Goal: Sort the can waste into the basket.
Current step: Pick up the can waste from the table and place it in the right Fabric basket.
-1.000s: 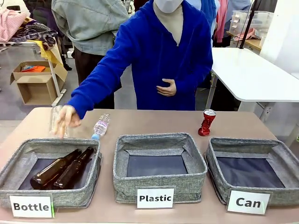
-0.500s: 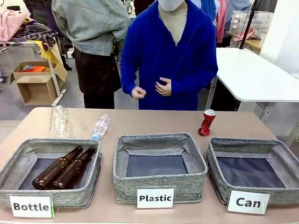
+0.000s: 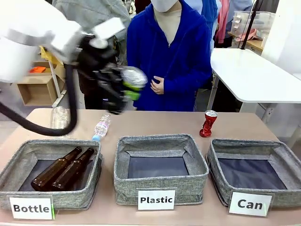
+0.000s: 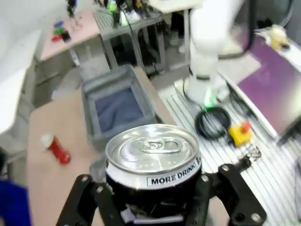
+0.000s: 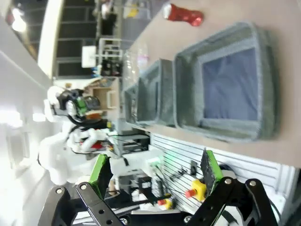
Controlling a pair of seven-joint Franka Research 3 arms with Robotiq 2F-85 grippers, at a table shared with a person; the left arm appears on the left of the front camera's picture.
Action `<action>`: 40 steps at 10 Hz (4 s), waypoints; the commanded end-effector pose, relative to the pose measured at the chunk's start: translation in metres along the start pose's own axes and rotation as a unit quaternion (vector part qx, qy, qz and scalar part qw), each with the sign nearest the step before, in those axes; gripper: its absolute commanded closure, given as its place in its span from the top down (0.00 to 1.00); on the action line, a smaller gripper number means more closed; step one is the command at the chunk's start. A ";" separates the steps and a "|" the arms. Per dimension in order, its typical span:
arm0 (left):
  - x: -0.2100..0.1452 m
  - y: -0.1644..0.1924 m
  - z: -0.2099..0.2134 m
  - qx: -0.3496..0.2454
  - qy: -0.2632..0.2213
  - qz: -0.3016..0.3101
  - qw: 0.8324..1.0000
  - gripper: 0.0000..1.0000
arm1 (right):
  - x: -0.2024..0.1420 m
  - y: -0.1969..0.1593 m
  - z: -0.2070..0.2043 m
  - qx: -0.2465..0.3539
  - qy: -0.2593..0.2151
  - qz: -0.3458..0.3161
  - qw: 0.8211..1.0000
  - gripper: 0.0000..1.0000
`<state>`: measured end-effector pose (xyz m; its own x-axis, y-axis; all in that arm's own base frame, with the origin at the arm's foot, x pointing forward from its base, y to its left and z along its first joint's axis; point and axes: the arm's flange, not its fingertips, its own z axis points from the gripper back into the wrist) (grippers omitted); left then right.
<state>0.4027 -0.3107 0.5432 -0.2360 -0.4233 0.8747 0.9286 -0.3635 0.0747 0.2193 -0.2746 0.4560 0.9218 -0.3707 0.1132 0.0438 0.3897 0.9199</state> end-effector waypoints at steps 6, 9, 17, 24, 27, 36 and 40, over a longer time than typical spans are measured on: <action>0.028 0.030 -0.293 -0.039 0.051 0.082 0.995 0.00 | -0.003 -0.003 0.021 -0.025 -0.013 0.015 0.999 1.00; 0.042 0.046 -0.359 -0.010 0.122 -0.014 0.992 0.00 | -0.003 -0.003 0.021 -0.025 -0.013 0.015 0.999 1.00; 0.043 0.078 -0.363 -0.019 0.097 -0.012 0.995 0.60 | -0.003 -0.003 0.021 -0.025 -0.013 0.015 0.999 1.00; 0.043 0.082 -0.348 -0.002 0.079 -0.007 0.997 1.00 | -0.003 -0.003 0.021 -0.025 -0.013 0.015 0.999 1.00; 0.045 0.085 -0.332 0.023 0.068 -0.015 0.997 1.00 | -0.003 -0.003 0.021 -0.025 -0.013 0.015 0.999 1.00; 0.055 0.042 -0.168 -0.079 0.025 0.145 0.986 1.00 | 0.031 0.031 -0.078 0.035 0.026 0.030 0.999 1.00; 0.092 0.012 -0.223 -0.231 -0.104 0.047 0.966 1.00 | 0.031 0.029 -0.075 0.005 0.028 0.021 0.999 1.00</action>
<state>0.3268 -0.5377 0.5375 -0.0824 -0.2825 0.9557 0.7256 -0.6744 -0.1368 0.2860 -0.2015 0.4544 0.9541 -0.2620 0.1447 -0.0343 0.3846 0.9224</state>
